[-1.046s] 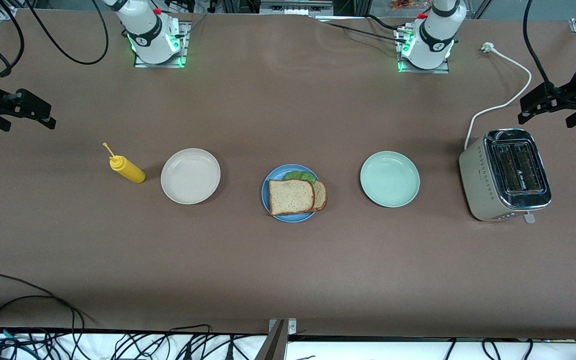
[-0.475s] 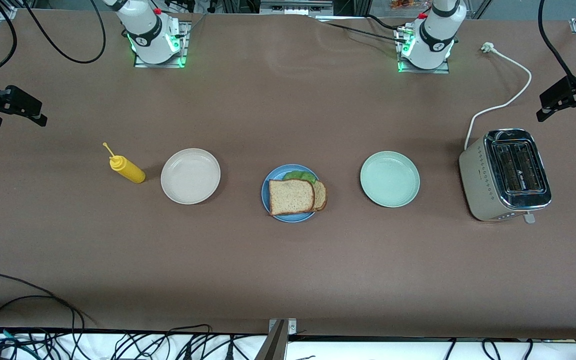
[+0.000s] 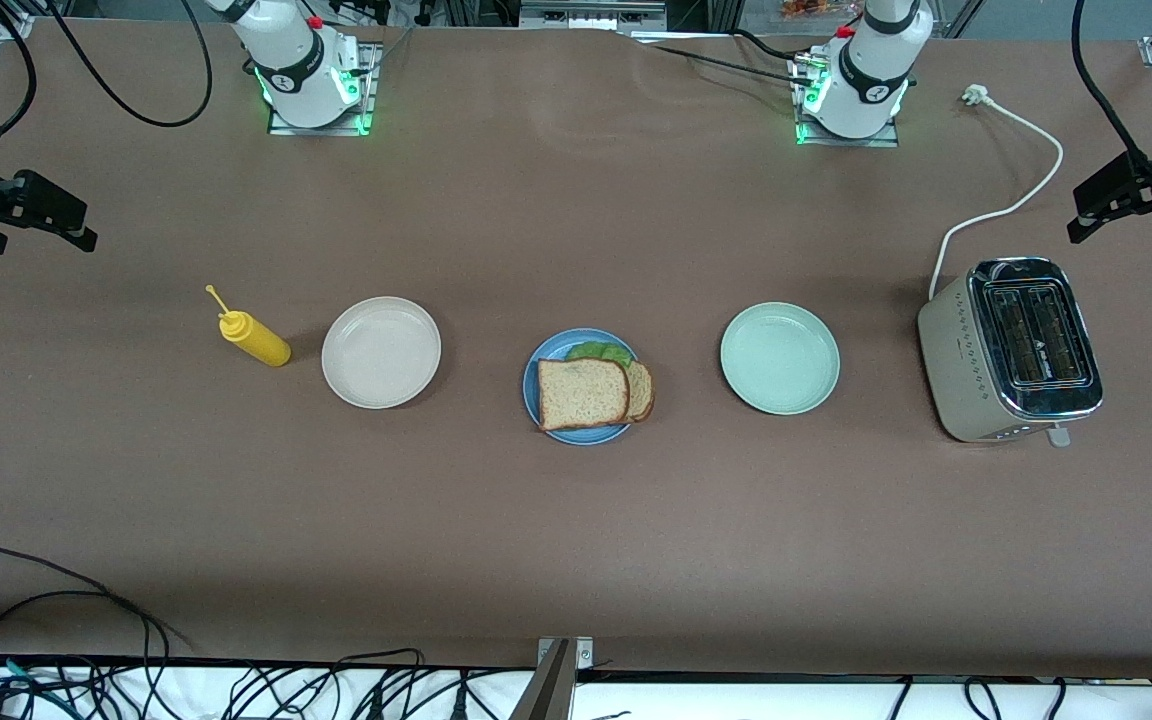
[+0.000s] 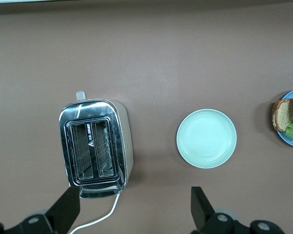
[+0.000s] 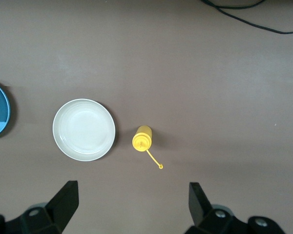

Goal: Make sandwich in blue plate with both arms

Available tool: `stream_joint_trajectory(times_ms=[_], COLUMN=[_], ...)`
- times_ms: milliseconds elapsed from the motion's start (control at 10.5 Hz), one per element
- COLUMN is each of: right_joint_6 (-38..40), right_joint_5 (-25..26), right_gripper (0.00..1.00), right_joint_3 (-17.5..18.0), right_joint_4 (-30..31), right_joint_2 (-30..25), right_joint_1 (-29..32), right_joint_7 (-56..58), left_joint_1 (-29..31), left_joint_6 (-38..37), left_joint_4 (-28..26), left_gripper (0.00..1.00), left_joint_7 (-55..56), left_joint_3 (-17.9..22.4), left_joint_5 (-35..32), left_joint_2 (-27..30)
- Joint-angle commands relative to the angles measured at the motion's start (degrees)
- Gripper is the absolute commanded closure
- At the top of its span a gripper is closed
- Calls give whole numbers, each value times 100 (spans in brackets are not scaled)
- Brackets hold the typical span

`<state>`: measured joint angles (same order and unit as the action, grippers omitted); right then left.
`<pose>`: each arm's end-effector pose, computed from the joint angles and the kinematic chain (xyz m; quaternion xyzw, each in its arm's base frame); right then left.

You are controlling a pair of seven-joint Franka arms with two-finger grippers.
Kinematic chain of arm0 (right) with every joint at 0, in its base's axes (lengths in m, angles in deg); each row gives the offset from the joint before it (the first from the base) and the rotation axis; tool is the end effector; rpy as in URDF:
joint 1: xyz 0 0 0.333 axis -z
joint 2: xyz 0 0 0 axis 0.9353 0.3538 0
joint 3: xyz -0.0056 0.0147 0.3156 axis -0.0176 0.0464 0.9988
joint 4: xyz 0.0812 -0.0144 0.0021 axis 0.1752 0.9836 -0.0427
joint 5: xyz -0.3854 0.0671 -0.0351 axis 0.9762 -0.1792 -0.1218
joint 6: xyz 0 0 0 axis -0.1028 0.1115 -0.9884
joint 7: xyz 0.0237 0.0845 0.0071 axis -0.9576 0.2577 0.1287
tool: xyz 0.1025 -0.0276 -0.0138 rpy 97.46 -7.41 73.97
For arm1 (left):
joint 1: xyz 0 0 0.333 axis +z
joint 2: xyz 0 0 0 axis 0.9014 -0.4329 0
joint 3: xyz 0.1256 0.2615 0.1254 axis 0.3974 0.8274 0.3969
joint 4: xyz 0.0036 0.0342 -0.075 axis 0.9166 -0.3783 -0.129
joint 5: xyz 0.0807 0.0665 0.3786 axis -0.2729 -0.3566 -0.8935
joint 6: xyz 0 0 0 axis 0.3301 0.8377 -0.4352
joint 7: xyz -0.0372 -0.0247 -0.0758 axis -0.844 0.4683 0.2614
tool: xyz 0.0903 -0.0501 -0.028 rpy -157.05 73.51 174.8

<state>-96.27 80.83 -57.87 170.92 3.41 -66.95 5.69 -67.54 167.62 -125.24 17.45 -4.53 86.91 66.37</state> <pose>0.5606 -0.0071 0.6267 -0.9997 -0.0162 -0.0151 0.0125 0.5516 0.0046 0.6629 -0.9995 0.0206 -0.0228 0.0068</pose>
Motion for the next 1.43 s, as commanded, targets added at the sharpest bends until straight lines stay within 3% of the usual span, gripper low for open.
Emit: stream_joint_trajectory(times_ms=[0,1331], right_joint_6=[65,92], right_joint_5=[95,122], right_gripper=[0,0], right_joint_3=[41,24], right_joint_4=[-70,-209], right_joint_2=[-22,40], right_joint_1=[5,13], right_joint_7=[-6,21], left_joint_1=[-23,-76], left_joint_6=[-111,-103], left_joint_4=[95,104], left_gripper=[0,0], left_joint_7=[48,56], left_joint_3=[-30,-135], left_joint_5=[-115,-115], left_joint_2=[-19,-10])
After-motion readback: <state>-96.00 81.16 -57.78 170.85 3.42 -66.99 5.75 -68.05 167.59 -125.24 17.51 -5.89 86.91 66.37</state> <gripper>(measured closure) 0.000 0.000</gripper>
